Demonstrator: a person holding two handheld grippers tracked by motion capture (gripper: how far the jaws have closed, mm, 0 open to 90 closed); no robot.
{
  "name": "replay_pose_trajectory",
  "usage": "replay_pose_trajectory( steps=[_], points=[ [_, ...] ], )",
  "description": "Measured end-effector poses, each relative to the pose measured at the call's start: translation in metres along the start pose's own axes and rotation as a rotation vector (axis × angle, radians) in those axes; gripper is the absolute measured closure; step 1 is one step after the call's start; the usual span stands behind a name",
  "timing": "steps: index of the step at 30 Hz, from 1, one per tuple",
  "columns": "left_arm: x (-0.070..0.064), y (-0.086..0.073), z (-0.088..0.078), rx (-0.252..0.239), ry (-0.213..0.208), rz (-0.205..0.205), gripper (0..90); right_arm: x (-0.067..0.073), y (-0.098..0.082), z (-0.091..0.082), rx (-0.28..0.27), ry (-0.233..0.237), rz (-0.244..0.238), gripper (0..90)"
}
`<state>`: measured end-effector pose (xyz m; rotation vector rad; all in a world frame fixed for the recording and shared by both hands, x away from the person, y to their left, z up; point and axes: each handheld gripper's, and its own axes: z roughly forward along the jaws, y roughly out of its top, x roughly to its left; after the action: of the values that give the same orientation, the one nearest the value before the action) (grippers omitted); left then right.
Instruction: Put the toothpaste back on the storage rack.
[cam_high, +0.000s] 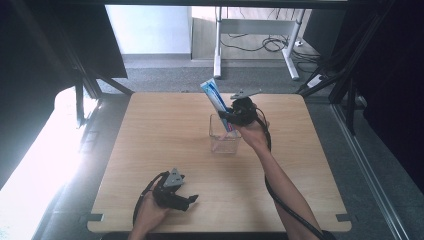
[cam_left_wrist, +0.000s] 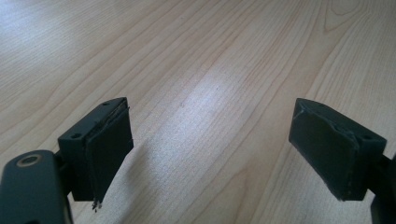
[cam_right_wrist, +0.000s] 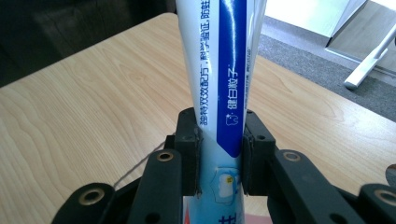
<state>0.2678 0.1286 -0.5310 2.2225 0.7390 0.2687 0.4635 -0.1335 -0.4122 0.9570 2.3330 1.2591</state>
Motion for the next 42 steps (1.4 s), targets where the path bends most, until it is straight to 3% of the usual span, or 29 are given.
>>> replay_pose_trajectory(
  steps=[22, 42],
  points=[
    [0.000, 0.000, 0.001, 0.006, -0.001, 0.000, 13.6, -0.003, -0.030, 0.017, 0.050, 0.009, -0.038, 72.0],
    [-0.001, -0.001, 0.003, 0.009, -0.006, -0.007, 13.6, -0.003, -0.037, 0.020, 0.105, 0.060, -0.066, 68.1]
  ],
)
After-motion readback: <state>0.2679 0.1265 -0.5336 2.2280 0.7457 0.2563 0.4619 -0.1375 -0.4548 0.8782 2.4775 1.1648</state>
